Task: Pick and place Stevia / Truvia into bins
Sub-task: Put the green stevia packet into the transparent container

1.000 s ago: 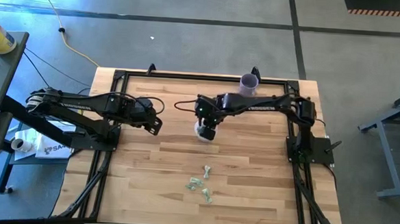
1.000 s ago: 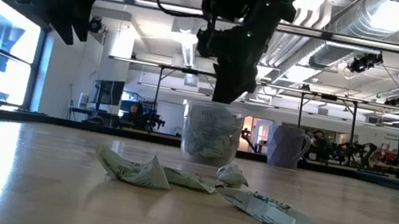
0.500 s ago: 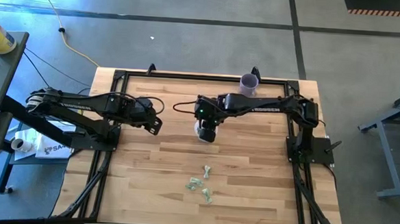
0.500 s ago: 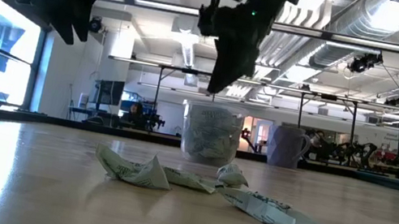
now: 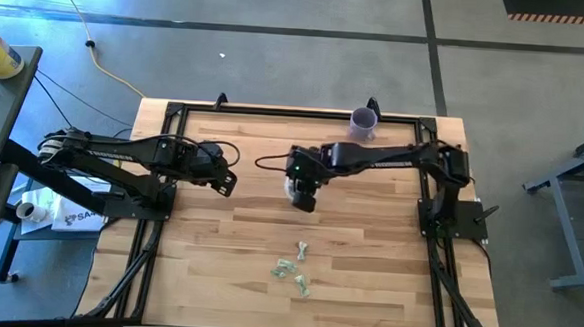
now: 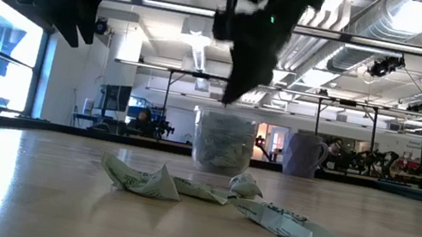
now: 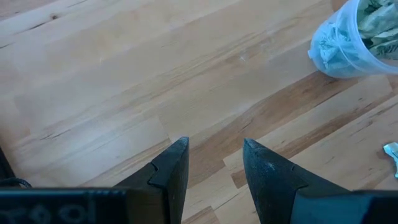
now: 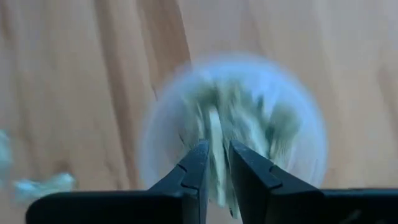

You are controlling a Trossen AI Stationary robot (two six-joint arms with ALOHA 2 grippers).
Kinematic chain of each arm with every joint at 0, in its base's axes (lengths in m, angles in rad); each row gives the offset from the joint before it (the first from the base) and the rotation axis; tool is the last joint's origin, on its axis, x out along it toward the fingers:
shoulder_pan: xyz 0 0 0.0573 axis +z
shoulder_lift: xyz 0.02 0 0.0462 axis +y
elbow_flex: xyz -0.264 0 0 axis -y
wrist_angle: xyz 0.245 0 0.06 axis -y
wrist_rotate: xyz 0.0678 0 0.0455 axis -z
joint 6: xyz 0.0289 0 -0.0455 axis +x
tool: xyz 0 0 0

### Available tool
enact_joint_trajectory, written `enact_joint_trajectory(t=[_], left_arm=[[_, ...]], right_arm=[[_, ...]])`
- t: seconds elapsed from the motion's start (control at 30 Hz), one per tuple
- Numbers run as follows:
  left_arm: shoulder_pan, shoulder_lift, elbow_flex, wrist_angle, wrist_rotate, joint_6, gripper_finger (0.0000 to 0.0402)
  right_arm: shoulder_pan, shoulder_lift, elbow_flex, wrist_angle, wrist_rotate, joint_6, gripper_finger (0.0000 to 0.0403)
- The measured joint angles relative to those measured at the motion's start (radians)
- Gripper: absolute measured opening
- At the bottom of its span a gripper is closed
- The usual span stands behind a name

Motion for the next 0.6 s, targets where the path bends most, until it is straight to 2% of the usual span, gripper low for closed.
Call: enact_joint_trajectory(t=[0.13, 0.27, 0.4, 0.5, 0.6], left_arm=[[0.000, 0.000, 0.000, 0.000, 0.000, 0.000, 0.0184], [0.000, 0.000, 0.000, 0.000, 0.000, 0.001, 0.0184], [0.000, 0.000, 0.000, 0.000, 0.000, 0.002, 0.0184], [0.000, 0.000, 0.000, 0.012, -0.001, 0.007, 0.0184], [0.000, 0.000, 0.000, 0.036, 0.001, 0.015, 0.0184]], right_arm=[[0.014, -0.044, 0.069, 0.004, 0.035, -0.002, 0.0061], [0.033, -0.083, 0.087, -0.032, -0.009, -0.034, 0.0071], [0.114, -0.101, 0.087, -0.198, -0.108, -0.219, 0.0080], [0.194, -0.080, 0.084, -0.286, -0.116, -0.387, 0.0089], [0.258, -0.050, 0.084, -0.268, -0.105, -0.507, 0.0101]])
